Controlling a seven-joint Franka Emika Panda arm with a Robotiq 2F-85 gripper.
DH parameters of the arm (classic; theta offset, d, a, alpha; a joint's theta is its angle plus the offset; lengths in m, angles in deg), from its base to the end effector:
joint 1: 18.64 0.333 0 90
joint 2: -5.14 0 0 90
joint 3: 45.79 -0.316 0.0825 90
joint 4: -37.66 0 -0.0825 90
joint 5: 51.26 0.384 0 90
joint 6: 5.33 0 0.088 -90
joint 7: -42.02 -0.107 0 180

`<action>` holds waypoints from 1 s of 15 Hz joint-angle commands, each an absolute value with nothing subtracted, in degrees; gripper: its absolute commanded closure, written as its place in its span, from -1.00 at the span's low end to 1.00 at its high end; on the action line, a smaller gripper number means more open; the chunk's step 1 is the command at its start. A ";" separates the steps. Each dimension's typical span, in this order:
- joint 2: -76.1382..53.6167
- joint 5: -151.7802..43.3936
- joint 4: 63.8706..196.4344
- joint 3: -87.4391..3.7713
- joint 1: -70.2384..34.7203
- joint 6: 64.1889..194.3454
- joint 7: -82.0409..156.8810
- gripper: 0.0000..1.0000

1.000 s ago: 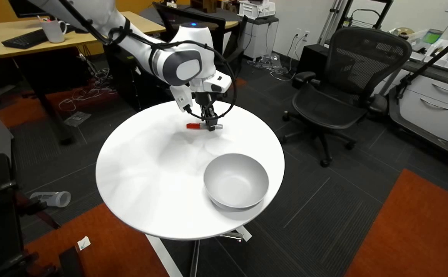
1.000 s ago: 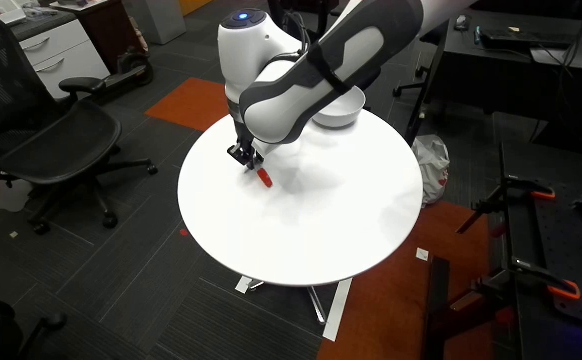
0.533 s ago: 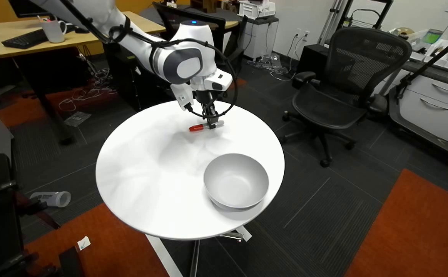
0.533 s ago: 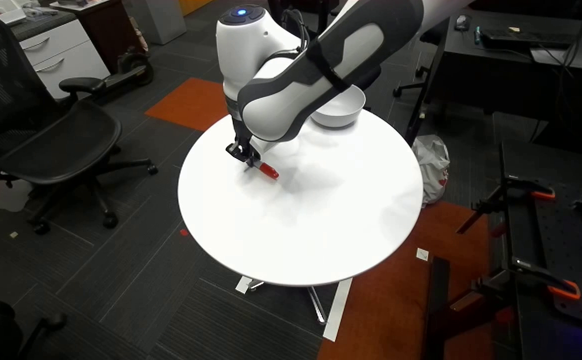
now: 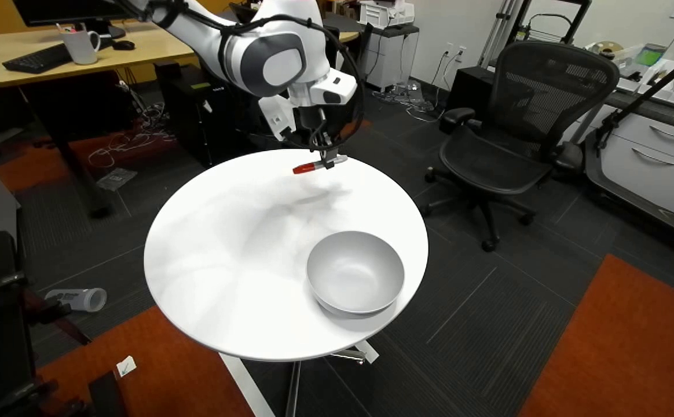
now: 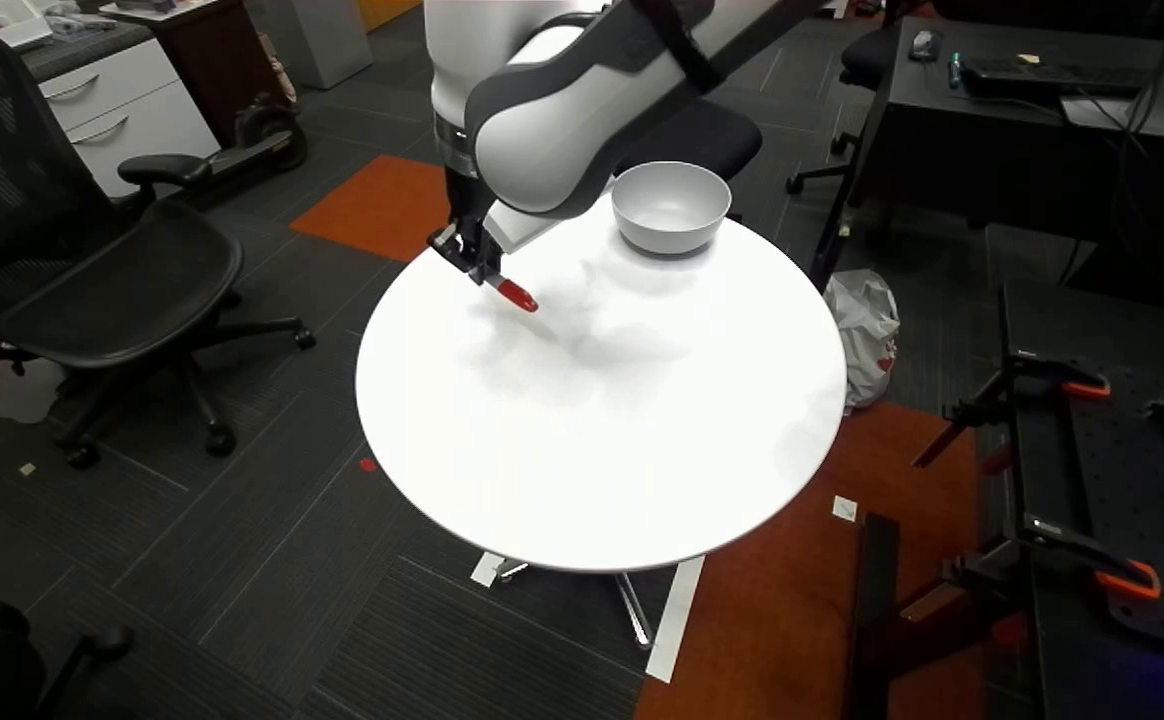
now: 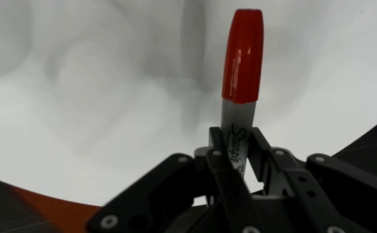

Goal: Put the red marker inside the white bowl

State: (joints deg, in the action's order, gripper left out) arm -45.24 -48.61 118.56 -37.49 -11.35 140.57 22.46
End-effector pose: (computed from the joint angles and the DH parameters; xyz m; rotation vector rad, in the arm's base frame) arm 0.7519 0.0108 0.2031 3.0420 -0.5022 0.4223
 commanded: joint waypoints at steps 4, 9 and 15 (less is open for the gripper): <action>-32.05 -50.09 131.87 -35.04 -12.38 140.11 21.59 0.88; -24.16 -49.23 138.96 -34.45 -15.13 141.84 21.56 0.88; -17.86 -47.86 144.62 -34.50 -19.70 141.42 21.67 0.88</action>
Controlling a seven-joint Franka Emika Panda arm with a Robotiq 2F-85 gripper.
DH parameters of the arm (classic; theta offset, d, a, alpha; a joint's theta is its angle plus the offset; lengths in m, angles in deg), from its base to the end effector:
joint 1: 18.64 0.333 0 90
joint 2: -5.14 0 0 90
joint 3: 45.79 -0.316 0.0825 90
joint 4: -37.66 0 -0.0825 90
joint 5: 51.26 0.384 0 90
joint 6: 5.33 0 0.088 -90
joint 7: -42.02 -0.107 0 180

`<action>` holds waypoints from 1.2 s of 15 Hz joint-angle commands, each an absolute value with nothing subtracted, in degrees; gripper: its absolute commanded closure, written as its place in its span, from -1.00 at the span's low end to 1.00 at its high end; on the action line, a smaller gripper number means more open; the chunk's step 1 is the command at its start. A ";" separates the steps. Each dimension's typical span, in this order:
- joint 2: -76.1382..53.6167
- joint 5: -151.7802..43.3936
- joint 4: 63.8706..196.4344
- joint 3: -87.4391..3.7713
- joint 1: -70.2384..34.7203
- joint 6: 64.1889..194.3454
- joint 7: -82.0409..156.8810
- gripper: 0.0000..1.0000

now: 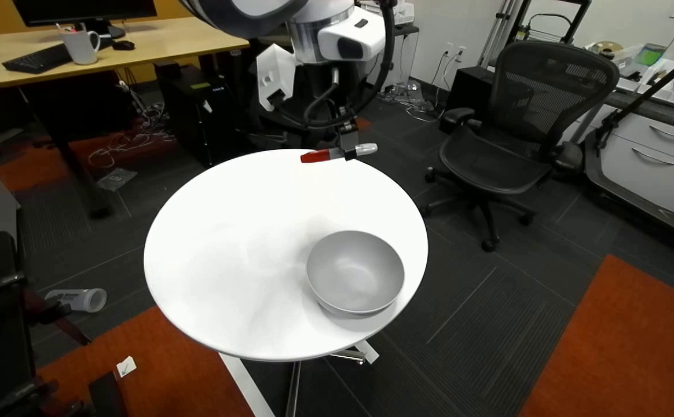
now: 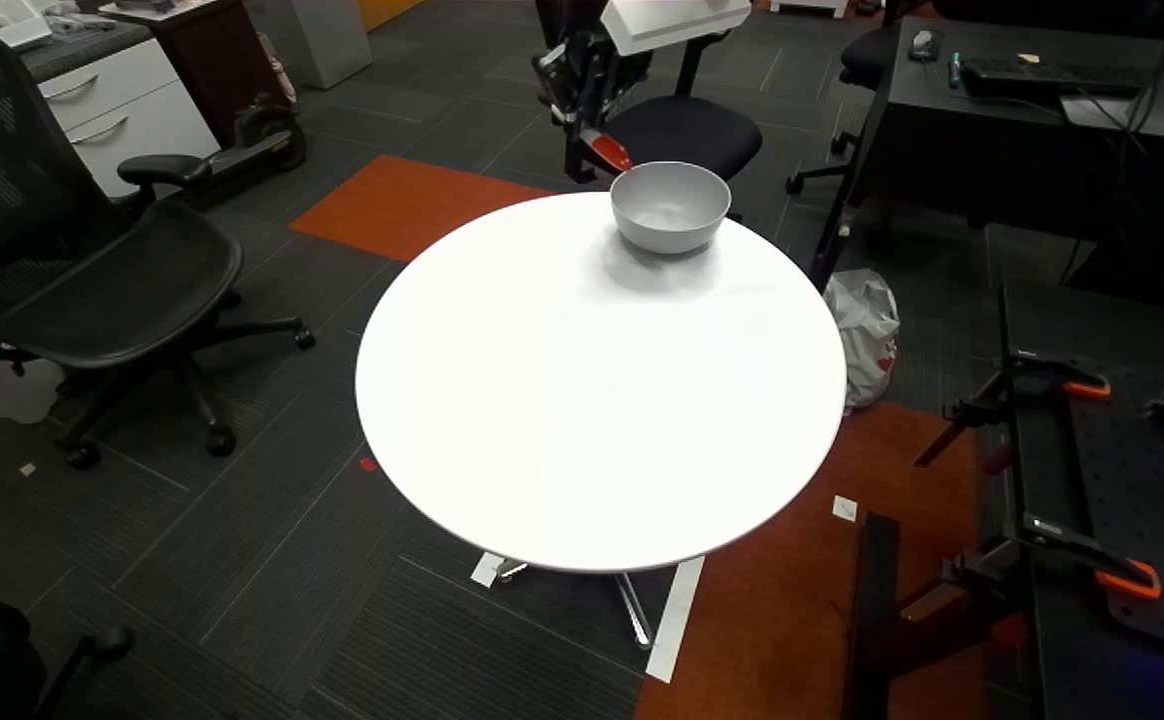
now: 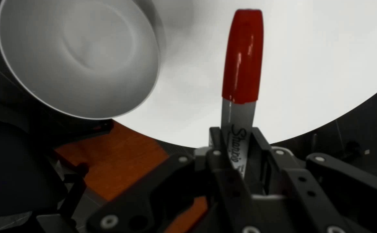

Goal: Put the red marker inside the white bowl

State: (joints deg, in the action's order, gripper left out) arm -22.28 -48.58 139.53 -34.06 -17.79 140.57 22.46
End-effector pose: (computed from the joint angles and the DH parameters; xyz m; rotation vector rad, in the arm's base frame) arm 0.6734 -0.1152 0.3248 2.9640 -0.8035 0.4703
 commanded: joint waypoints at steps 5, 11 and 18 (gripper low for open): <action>-17.36 -44.16 146.47 -34.72 -23.93 144.45 21.75 0.88; -17.83 -38.11 148.79 -35.15 -27.76 145.35 22.60 0.88; -19.84 -34.88 148.72 -35.04 -29.71 143.48 22.25 0.88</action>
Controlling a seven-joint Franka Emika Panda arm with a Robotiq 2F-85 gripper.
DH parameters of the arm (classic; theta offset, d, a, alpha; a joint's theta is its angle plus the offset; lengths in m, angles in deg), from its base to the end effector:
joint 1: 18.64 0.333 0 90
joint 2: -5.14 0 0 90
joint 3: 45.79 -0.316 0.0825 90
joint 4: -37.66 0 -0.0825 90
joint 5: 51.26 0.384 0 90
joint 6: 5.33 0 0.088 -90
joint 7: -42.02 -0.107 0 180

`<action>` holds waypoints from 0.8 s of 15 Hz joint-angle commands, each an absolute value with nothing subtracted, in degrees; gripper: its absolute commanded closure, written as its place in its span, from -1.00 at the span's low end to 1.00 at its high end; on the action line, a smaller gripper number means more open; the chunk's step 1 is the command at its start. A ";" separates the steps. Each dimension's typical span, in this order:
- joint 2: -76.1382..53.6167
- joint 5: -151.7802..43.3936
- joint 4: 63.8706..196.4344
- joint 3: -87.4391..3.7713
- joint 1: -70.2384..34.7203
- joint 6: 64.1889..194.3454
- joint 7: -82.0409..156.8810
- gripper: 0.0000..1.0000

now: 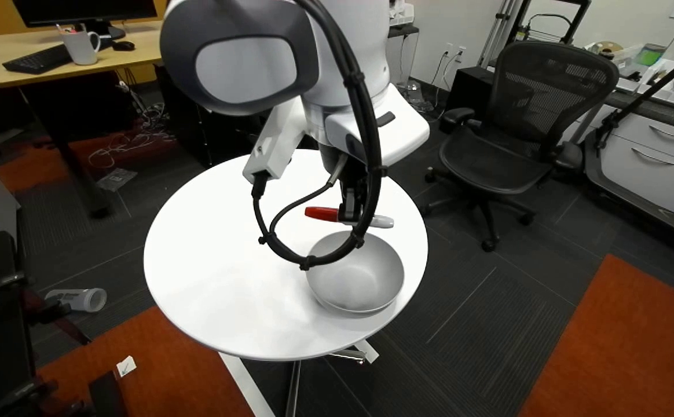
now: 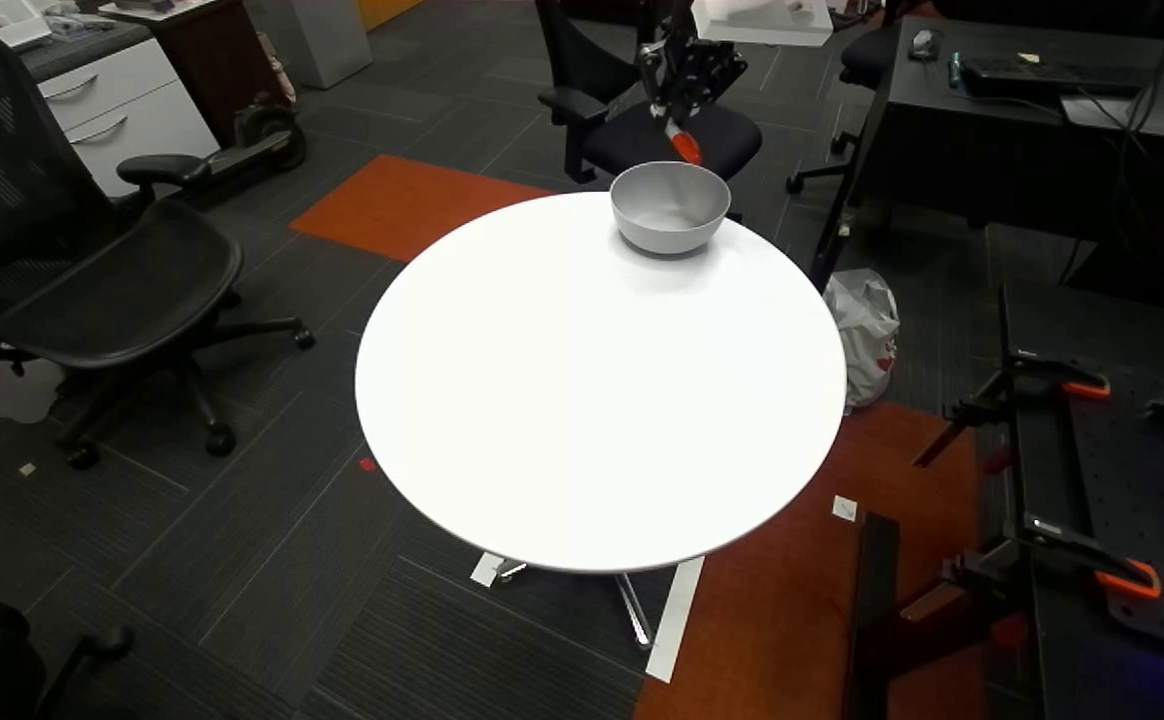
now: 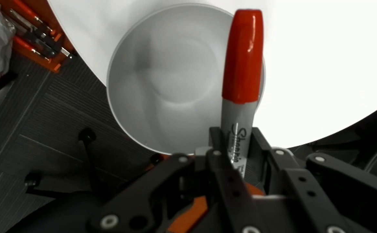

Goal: Put the red marker inside the white bowl

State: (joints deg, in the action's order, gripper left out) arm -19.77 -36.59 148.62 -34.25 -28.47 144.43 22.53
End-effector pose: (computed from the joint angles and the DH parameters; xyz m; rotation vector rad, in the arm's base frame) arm 0.6021 -0.2329 0.2891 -2.7500 1.3099 -0.3939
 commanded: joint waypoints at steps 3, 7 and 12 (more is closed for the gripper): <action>-20.98 -34.20 147.94 -34.84 -30.21 142.91 21.71 0.88; -21.82 -33.77 147.56 -34.66 -30.47 142.38 21.13 -0.12; -21.56 -33.08 148.10 -34.91 -30.75 142.77 21.53 -0.86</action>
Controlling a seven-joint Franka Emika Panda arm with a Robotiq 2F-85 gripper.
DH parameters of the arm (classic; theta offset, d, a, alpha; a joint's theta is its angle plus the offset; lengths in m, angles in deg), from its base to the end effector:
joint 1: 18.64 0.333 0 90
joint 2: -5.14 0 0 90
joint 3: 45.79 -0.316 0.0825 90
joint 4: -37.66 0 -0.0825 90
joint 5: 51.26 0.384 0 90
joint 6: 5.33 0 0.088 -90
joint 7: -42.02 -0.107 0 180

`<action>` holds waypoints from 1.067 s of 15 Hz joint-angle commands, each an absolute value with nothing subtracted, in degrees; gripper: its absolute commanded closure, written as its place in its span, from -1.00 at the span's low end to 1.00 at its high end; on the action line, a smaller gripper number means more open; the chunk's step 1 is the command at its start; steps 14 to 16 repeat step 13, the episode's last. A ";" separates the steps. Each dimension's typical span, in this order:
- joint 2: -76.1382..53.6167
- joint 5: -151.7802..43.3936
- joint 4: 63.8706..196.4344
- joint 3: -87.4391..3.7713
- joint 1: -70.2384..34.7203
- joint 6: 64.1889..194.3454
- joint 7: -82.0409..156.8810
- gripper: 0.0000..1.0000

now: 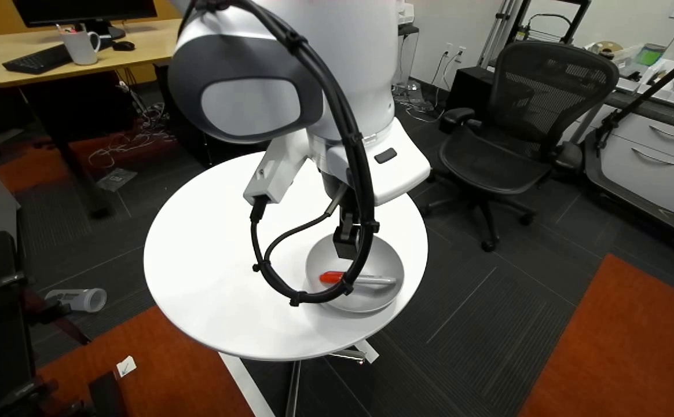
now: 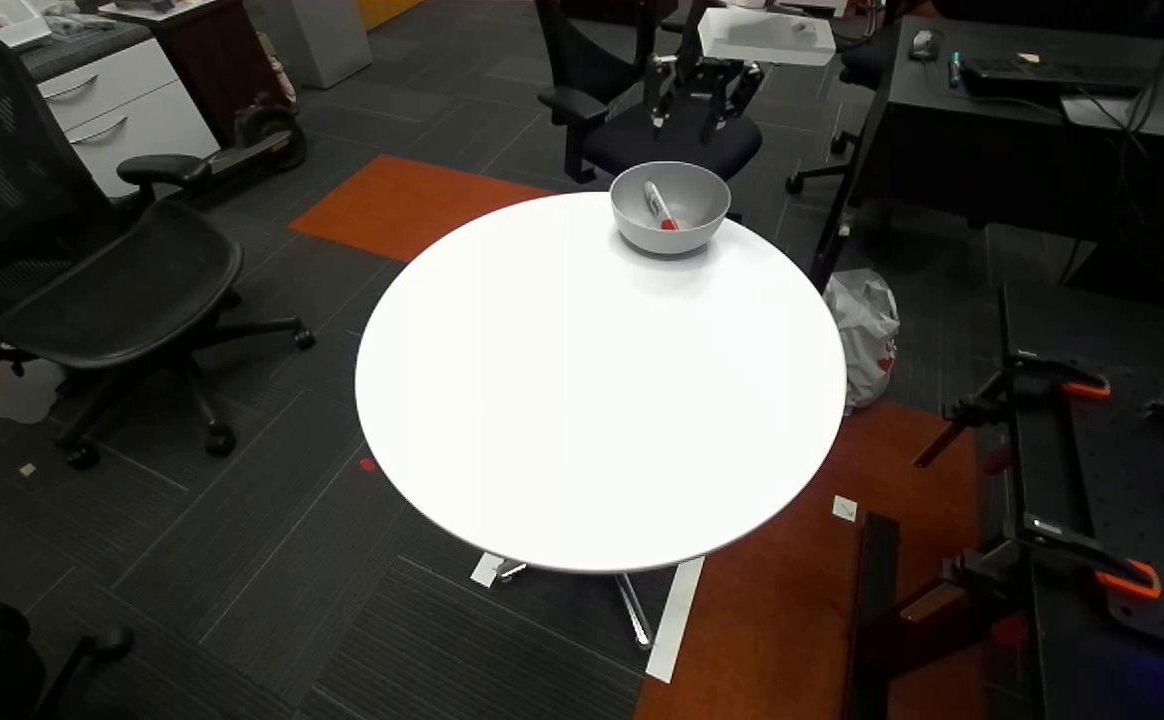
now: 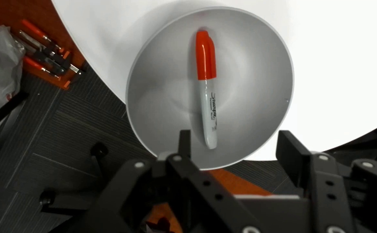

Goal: Put the red marker inside the white bowl

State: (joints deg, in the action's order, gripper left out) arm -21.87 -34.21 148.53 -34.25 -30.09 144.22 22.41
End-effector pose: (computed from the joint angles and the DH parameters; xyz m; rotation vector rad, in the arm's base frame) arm 0.5930 -0.2501 0.2661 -2.7016 1.3939 -0.3389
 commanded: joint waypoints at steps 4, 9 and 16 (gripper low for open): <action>-21.36 -32.44 148.32 -35.36 -31.03 142.68 22.14 -1.00; -21.84 -33.86 148.47 -34.73 -30.35 143.81 22.24 -1.00; -21.84 -33.86 148.47 -34.73 -30.36 143.77 22.24 -1.00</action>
